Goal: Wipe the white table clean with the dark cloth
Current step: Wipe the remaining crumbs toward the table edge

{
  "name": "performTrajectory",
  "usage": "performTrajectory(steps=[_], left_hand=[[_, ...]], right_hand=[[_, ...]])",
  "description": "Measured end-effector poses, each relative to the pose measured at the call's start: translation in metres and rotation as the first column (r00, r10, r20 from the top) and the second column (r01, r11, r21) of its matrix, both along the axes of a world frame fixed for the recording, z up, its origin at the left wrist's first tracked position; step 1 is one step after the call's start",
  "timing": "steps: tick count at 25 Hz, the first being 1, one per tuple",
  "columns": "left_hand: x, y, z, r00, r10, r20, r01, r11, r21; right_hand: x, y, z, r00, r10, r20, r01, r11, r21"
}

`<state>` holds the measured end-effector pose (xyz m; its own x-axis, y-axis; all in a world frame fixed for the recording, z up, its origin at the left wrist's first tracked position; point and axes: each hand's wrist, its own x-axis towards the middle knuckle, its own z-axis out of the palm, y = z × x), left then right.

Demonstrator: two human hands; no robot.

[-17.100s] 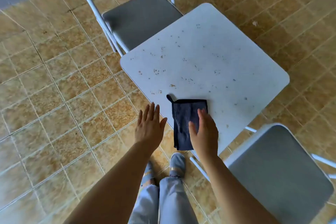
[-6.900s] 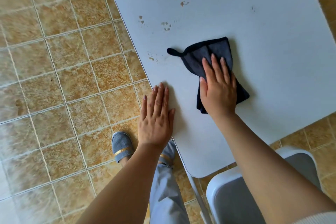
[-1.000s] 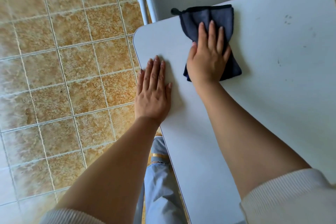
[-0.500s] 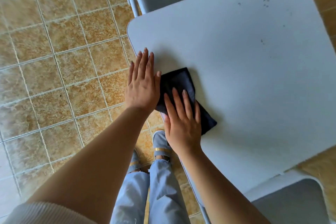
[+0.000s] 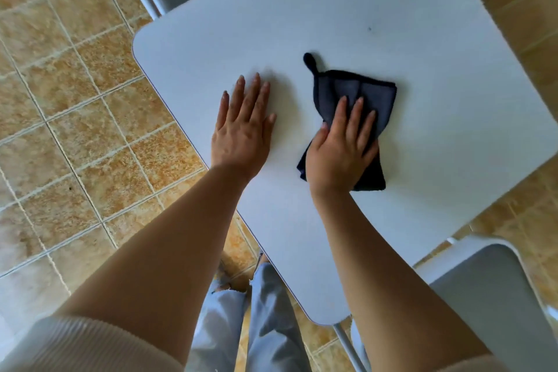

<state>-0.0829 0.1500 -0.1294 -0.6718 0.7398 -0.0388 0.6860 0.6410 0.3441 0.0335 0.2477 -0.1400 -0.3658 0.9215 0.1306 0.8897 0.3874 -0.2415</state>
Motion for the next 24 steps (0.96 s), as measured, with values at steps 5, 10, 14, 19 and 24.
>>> performTrajectory(steps=[5, 10, 14, 19, 24], left_hand=[[-0.012, 0.055, 0.004, 1.0, 0.014, -0.009, -0.014, 1.0, 0.028], [-0.011, 0.091, -0.005, 1.0, 0.011, -0.015, -0.012, 1.0, -0.016], [-0.011, 0.09, -0.013, 0.998, 0.03, -0.056, -0.031, 1.0, -0.004], [-0.01, 0.09, -0.016, 0.995, 0.04, -0.086, -0.04, 0.999, 0.003], [-0.012, 0.09, -0.017, 0.995, 0.038, -0.095, -0.037, 0.999, 0.003]], right_hand=[[0.061, -0.036, 0.007, 0.895, 0.435, 0.098, -0.432, 0.9, -0.048], [0.137, 0.003, 0.011, 0.946, 0.264, 0.185, -0.268, 0.963, -0.007], [0.109, 0.085, 0.002, 0.988, -0.002, 0.153, -0.003, 0.999, 0.035], [0.013, 0.156, -0.006, 0.997, -0.042, 0.067, 0.039, 0.998, 0.039], [-0.024, 0.139, -0.007, 0.972, 0.231, 0.039, -0.234, 0.968, 0.094]])
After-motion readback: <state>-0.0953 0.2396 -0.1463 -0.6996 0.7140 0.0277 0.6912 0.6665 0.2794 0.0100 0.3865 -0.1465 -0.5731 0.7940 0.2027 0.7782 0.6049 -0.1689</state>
